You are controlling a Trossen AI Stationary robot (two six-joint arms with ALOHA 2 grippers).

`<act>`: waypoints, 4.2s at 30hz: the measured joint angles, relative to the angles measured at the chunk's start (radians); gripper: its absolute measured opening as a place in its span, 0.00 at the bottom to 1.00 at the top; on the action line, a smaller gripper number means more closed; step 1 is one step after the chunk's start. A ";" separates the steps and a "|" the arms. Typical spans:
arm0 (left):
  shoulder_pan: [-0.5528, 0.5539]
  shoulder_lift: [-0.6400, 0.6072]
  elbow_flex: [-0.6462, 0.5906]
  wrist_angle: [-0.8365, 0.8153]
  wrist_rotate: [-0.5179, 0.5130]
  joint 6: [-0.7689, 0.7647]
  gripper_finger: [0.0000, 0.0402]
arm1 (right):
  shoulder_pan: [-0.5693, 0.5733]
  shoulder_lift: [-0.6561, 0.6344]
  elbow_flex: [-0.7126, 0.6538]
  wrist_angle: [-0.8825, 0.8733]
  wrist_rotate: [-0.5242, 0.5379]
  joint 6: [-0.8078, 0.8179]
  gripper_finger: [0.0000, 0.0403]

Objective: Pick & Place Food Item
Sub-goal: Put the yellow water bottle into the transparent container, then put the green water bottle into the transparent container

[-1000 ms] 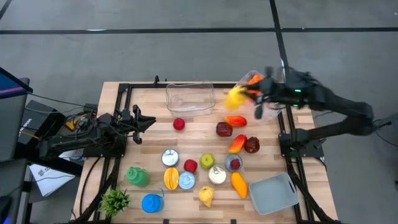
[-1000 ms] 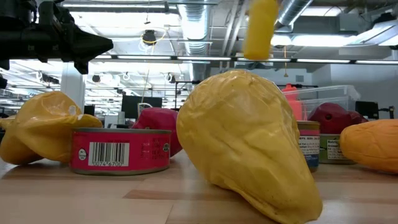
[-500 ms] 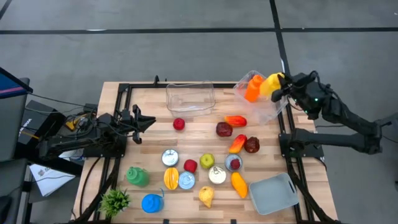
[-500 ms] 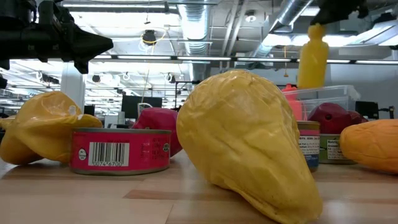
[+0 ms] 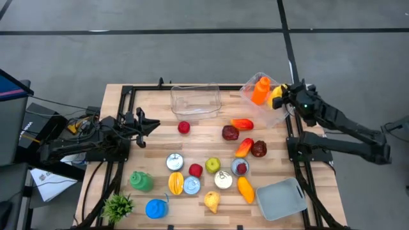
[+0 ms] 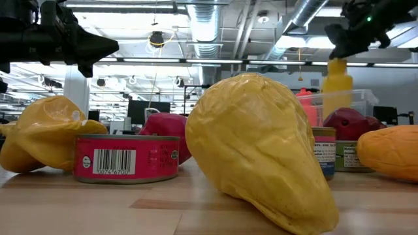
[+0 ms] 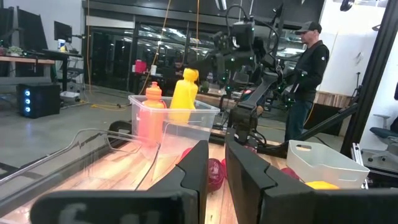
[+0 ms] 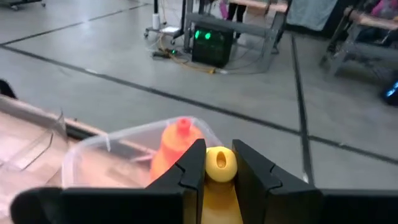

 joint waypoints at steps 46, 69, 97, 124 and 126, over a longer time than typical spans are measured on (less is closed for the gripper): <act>0.000 0.000 0.000 0.000 0.000 0.000 0.11 | -0.402 0.108 -0.200 0.283 -0.380 -0.035 0.15; 0.000 0.000 0.000 0.180 0.000 0.000 0.25 | -0.383 0.060 -0.141 0.280 -0.376 -0.094 0.67; -0.432 0.545 0.759 -0.956 0.144 -0.306 0.74 | -0.129 0.048 -0.061 0.240 -0.378 -0.107 0.67; -0.930 0.910 1.247 -1.462 -0.071 -0.768 0.74 | -0.058 0.049 -0.061 0.246 -0.378 -0.106 0.67; -0.944 0.935 1.259 -1.522 -0.087 -0.774 0.74 | -0.058 0.049 -0.061 0.246 -0.378 -0.106 0.67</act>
